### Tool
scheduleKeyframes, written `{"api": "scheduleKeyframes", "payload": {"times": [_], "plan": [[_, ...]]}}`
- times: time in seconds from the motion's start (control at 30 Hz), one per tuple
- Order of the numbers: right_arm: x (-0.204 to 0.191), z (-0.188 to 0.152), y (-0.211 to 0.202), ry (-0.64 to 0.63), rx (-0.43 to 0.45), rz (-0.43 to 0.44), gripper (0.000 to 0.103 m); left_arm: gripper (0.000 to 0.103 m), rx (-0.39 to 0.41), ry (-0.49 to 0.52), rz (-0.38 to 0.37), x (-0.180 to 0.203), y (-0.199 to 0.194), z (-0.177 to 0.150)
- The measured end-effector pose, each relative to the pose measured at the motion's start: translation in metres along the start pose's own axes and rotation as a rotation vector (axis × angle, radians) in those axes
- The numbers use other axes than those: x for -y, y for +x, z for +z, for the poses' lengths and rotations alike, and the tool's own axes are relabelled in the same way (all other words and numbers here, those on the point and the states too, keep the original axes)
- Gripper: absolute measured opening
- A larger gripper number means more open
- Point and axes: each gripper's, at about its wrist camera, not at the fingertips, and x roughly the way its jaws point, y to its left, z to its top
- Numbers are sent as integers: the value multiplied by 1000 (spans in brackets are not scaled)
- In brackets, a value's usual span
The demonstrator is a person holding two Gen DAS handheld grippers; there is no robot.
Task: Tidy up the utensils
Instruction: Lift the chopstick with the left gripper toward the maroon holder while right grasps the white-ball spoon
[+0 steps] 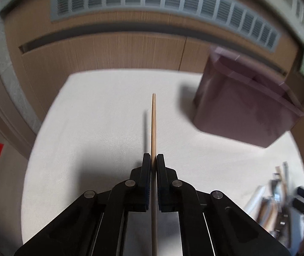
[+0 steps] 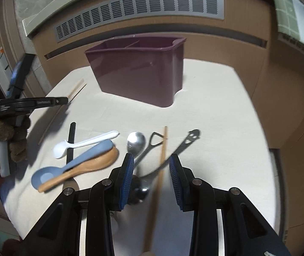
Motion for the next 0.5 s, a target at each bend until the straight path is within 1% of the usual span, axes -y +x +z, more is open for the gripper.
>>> {"api": "scheduleKeyframes", "payload": {"times": [0.07,0.13,0.17,0.23,0.33,0.43,0.5], "plan": [[0,-6,-1,7,-29,49,32,5,58,-20,-22,0,-27,-6],[-1,-21,-12,-25,-11,84,32,5,113,-62,-51,-2,-54,-15],[-6,-31,-21,-52,8,86,32,5,134,-82,-65,-2,-63,-20],[-20,-52,-35,-111,31,67,32,5,179,-125,-103,-1,-81,-30],[-39,-68,-37,-160,29,35,32,5,215,-163,-154,5,-98,-45],[-50,-71,-26,-185,26,-35,30,5,234,-166,-170,7,-111,-54],[-52,-70,-22,-196,31,-87,28,5,230,-167,-182,6,-117,-59]]}}
